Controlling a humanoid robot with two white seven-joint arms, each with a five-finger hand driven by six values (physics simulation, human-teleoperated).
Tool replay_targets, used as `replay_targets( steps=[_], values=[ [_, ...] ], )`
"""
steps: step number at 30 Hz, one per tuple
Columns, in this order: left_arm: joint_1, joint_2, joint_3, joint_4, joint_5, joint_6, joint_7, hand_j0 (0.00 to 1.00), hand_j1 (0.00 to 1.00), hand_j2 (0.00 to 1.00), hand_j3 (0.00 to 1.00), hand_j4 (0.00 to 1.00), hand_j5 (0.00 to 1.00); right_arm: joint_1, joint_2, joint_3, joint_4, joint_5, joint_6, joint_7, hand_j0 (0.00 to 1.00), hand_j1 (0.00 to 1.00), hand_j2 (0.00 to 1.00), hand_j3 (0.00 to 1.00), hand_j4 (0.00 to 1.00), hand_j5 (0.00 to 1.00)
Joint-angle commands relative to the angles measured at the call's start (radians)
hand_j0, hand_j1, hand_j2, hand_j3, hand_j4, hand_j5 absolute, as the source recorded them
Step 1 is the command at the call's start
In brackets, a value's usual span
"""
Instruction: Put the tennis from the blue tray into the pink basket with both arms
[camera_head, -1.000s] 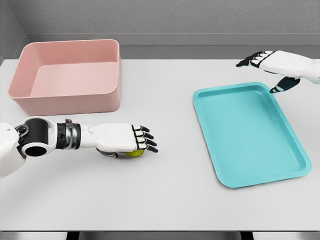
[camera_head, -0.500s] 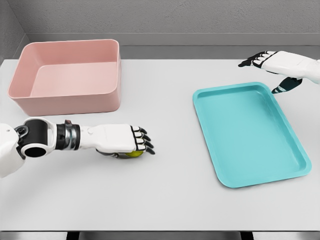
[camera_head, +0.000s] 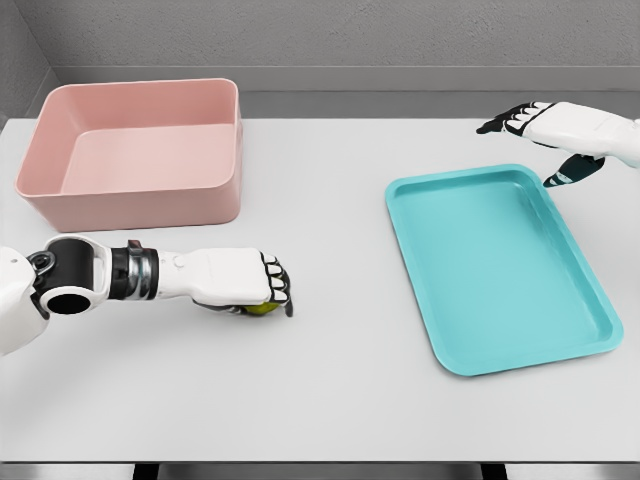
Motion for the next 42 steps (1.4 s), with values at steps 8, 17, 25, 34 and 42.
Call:
replay_targets(
  steps=[8, 17, 25, 34, 42],
  values=[
    [0.0, 0.031, 0.013, -0.015, 0.024, 0.002, 0.002, 0.59, 0.59, 0.59, 0.59, 0.59, 0.59, 0.0, -0.001, -0.002, 0.0, -0.006, 0.001, -0.002, 1.0, 1.0, 1.0, 1.0, 1.0, 1.0],
    [-0.024, 0.097, 0.047, -0.052, 0.08, 0.002, 0.005, 0.59, 0.59, 0.59, 0.59, 0.59, 0.59, 0.0, -0.002, -0.003, 0.0, -0.006, 0.001, -0.002, 1.0, 1.0, 1.0, 1.0, 1.0, 1.0],
    [-0.058, 0.108, 0.048, -0.052, 0.101, 0.002, 0.005, 0.59, 0.59, 0.59, 0.59, 0.59, 0.59, 0.0, -0.004, -0.003, -0.002, -0.006, 0.001, -0.002, 1.0, 1.0, 1.0, 1.0, 1.0, 1.0],
    [-0.087, 0.119, 0.048, -0.061, 0.116, 0.002, 0.005, 0.59, 0.59, 0.59, 0.59, 0.59, 0.59, -0.002, -0.002, -0.003, -0.002, -0.006, 0.001, -0.002, 1.0, 1.0, 1.0, 1.0, 1.0, 1.0],
    [-0.097, 0.142, 0.065, -0.059, 0.132, 0.002, 0.007, 0.59, 0.59, 0.59, 0.59, 0.59, 0.59, -0.002, -0.002, -0.003, -0.002, -0.006, 0.001, -0.002, 1.0, 1.0, 1.0, 1.0, 1.0, 1.0]
  ],
)
